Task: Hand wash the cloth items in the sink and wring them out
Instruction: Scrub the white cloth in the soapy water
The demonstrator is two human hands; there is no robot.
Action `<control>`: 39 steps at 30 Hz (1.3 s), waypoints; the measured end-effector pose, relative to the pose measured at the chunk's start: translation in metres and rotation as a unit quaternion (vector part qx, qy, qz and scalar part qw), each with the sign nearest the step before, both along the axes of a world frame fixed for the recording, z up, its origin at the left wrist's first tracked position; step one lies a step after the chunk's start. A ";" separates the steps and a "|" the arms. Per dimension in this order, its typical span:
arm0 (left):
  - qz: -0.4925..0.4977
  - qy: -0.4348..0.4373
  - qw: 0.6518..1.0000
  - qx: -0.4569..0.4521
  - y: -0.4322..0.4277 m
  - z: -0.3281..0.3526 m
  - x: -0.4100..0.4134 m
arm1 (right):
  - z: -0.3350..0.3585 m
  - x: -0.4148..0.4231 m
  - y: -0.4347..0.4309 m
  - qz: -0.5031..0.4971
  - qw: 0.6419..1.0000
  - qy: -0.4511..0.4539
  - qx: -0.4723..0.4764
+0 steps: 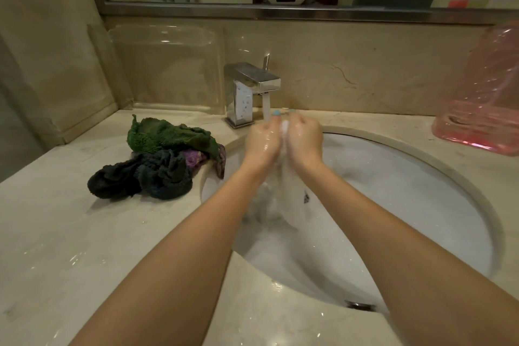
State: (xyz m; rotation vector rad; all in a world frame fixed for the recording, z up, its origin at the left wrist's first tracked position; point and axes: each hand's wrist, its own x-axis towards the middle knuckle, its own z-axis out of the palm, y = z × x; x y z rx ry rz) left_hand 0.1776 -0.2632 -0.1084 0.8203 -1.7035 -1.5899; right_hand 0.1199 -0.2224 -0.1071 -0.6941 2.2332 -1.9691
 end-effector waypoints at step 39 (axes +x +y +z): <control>-0.095 0.033 0.977 -0.189 0.142 -0.016 -0.083 | -0.002 -0.079 0.145 -0.022 0.975 -0.214 -0.047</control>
